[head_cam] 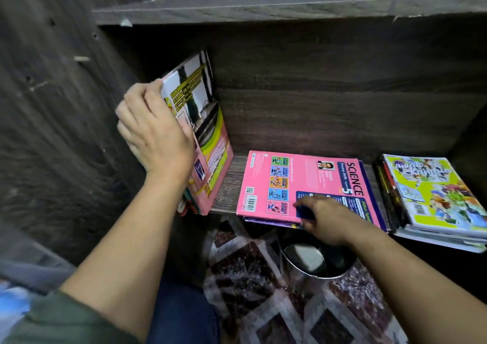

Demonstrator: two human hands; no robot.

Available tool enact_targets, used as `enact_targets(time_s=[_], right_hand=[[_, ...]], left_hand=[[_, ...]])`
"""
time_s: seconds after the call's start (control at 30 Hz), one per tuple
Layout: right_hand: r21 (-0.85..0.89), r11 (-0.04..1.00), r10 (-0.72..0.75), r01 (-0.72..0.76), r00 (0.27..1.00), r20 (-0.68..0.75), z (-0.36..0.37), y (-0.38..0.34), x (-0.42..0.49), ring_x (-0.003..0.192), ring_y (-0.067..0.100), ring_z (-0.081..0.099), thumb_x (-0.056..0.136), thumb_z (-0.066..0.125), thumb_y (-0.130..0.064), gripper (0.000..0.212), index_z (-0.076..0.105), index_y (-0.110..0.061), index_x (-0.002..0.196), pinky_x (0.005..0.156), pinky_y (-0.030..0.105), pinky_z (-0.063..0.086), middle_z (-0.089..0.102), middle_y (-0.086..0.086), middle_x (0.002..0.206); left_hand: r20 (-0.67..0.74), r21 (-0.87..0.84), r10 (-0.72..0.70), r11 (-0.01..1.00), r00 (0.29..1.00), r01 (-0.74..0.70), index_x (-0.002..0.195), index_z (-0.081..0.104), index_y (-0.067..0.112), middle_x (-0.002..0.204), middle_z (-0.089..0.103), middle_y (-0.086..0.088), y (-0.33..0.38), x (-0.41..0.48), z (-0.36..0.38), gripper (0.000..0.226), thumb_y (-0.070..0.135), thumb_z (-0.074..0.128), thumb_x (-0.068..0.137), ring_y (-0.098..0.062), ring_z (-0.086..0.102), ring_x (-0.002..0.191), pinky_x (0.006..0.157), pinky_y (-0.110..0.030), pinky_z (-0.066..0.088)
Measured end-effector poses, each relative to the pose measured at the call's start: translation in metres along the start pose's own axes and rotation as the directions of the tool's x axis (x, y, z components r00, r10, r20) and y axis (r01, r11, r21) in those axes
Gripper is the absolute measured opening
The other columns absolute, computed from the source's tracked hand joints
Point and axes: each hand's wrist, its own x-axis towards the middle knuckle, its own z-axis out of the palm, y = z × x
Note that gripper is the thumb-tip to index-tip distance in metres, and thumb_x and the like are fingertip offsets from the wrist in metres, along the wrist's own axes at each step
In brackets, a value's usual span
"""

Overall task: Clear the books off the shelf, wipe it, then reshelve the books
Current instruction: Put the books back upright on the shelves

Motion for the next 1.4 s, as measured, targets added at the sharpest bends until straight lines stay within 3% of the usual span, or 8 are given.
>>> enact_targets(time_s=[0.33, 0.47, 0.6, 0.73, 0.8, 0.9, 1.13, 1.4], right_hand=[[-0.057, 0.998, 0.034, -0.034, 0.999, 0.007, 0.004, 0.004, 0.0, 0.129, 0.022, 0.043, 0.087, 0.065, -0.035, 0.059, 0.041, -0.031, 0.141, 0.108, 0.039, 0.039, 0.043, -0.001, 0.14], [-0.161, 0.985, 0.06, -0.056, 0.998, 0.021, 0.002, 0.01, -0.002, 0.134, 0.024, 0.037, 0.084, 0.068, -0.034, 0.073, 0.03, -0.033, 0.146, 0.11, 0.04, 0.036, 0.035, 0.001, 0.149], [-0.275, 0.955, 0.115, -0.111, 0.993, -0.002, 0.003, 0.023, -0.005, 0.137, 0.027, 0.03, 0.078, 0.075, -0.037, 0.093, 0.016, -0.036, 0.15, 0.11, 0.043, 0.031, 0.028, 0.003, 0.151], [-0.284, 0.949, 0.151, -0.141, 0.988, 0.014, 0.001, 0.04, -0.007, 0.142, 0.029, 0.021, 0.075, 0.078, -0.039, 0.102, 0.01, -0.039, 0.152, 0.113, 0.045, 0.025, 0.017, 0.004, 0.157], [-0.222, 0.967, 0.139, -0.123, 0.989, 0.057, -0.004, 0.046, -0.006, 0.144, 0.029, 0.018, 0.076, 0.079, -0.036, 0.1, 0.014, -0.04, 0.152, 0.116, 0.042, 0.023, 0.015, 0.003, 0.16], [-0.107, 0.987, 0.13, -0.12, 0.987, 0.095, -0.009, 0.054, -0.002, 0.145, 0.025, 0.022, 0.081, 0.076, -0.033, 0.086, 0.025, -0.04, 0.15, 0.117, 0.036, 0.023, 0.018, 0.001, 0.16], [0.015, 0.989, 0.145, -0.144, 0.989, -0.045, -0.022, 0.06, -0.007, 0.123, 0.026, 0.052, 0.093, 0.057, -0.045, 0.043, 0.051, -0.041, 0.135, 0.101, 0.03, 0.041, 0.057, 0.005, 0.135], [-0.121, 0.979, 0.171, -0.167, 0.985, 0.026, -0.009, 0.072, -0.011, 0.144, 0.023, 0.024, 0.067, 0.085, -0.038, 0.1, 0.027, -0.037, 0.149, 0.114, 0.041, 0.028, 0.02, 0.002, 0.159]], left_hand=[[-0.051, 0.179, -0.089, 0.979, 0.995, 0.097, 0.125, 0.044, 0.024, 0.122, 0.051, -0.003, -0.002, 0.012, 0.017, 0.061, 0.022, 0.078, 0.074, -0.027, 0.049, 0.103, 0.084, -0.041, 0.041], [0.044, 0.168, -0.105, 0.981, 0.994, 0.096, 0.144, 0.03, 0.02, 0.148, 0.036, -0.009, 0.014, -0.004, 0.016, 0.09, 0.021, 0.079, 0.069, -0.036, 0.037, 0.133, 0.104, -0.053, 0.029], [0.175, -0.003, 0.187, 0.982, 0.967, -0.19, 0.144, 0.036, 0.026, 0.151, 0.031, -0.008, 0.049, -0.045, 0.006, 0.082, 0.034, 0.072, 0.07, -0.036, 0.027, 0.138, 0.107, -0.053, 0.019], [0.534, -0.257, 0.648, 0.737, 0.544, -0.625, 0.135, 0.044, 0.021, 0.138, 0.043, -0.005, 0.073, -0.101, 0.028, 0.062, 0.042, 0.064, 0.081, -0.027, 0.036, 0.128, 0.103, -0.044, 0.026], [0.698, -0.383, 0.65, 0.693, 0.3, -0.61, 0.135, 0.042, 0.018, 0.136, 0.044, -0.005, 0.075, -0.125, 0.046, 0.058, 0.043, 0.062, 0.086, -0.026, 0.041, 0.127, 0.105, -0.039, 0.031], [0.778, -0.49, 0.617, 0.715, 0.119, -0.499, 0.135, 0.042, 0.017, 0.133, 0.046, -0.006, 0.073, -0.143, 0.063, 0.06, 0.045, 0.064, 0.087, -0.028, 0.048, 0.122, 0.101, -0.038, 0.041], [0.722, -0.501, 0.644, 0.739, 0.253, -0.451, 0.126, 0.053, 0.022, 0.125, 0.06, -0.004, 0.075, -0.136, 0.077, 0.033, 0.041, 0.047, 0.099, -0.029, 0.058, 0.109, 0.09, -0.037, 0.046], [0.759, -0.505, 0.629, 0.732, 0.168, -0.458, 0.132, 0.05, 0.023, 0.127, 0.054, -0.001, 0.069, -0.137, 0.082, 0.059, 0.057, 0.062, 0.086, -0.026, 0.056, 0.114, 0.094, -0.036, 0.044]])
